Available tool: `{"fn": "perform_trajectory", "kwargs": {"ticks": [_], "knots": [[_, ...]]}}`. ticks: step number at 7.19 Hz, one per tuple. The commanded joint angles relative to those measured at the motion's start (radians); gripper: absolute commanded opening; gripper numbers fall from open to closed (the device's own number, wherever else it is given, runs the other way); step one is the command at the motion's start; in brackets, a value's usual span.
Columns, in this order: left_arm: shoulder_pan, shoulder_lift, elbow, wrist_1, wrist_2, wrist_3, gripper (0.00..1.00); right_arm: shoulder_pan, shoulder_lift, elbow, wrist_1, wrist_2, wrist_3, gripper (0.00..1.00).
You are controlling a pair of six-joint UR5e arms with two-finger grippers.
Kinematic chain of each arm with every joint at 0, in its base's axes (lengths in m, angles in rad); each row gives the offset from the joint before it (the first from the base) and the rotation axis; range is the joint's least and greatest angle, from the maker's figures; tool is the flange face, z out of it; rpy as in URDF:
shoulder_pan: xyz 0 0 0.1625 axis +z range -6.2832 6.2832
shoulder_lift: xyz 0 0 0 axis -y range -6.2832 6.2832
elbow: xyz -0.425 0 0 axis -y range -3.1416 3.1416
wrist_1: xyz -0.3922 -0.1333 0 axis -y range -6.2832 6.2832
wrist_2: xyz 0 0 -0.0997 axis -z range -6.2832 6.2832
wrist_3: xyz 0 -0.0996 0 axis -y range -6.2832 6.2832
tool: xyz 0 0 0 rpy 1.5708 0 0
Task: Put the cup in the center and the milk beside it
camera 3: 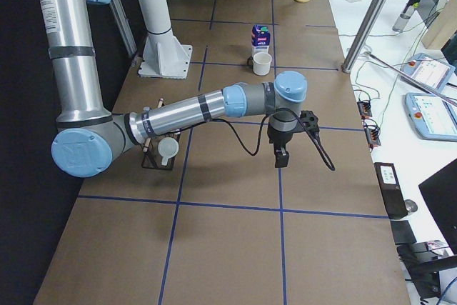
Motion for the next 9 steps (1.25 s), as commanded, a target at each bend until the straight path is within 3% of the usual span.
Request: {"fn": "perform_trajectory", "kwargs": {"ticks": [1, 3, 5, 7, 8, 9], "knots": [[-0.081, 0.005, 0.079, 0.014, -0.016, 0.077, 1.0, 0.023, -0.018, -0.055, 0.002, 0.005, -0.08, 1.0], [-0.087, 0.084, 0.07, 0.019, -0.167, 0.03, 1.0, 0.021, -0.018, -0.071, 0.007, 0.01, -0.078, 1.0], [-0.085, 0.095, 0.059, 0.003, -0.166, -0.003, 1.0, 0.021, -0.064, -0.063, 0.075, 0.019, -0.097, 1.0], [-0.085, 0.112, 0.087, -0.084, -0.145, -0.001, 1.0, 0.018, -0.072, -0.071, 0.077, 0.03, -0.092, 1.0], [-0.085, 0.115, 0.07, -0.093, -0.01, -0.006, 1.0, 0.015, -0.072, -0.072, 0.08, 0.022, -0.09, 1.0], [-0.085, 0.115, 0.056, -0.09, 0.031, -0.007, 1.0, 0.015, -0.069, -0.071, 0.08, 0.021, -0.09, 1.0]]}}
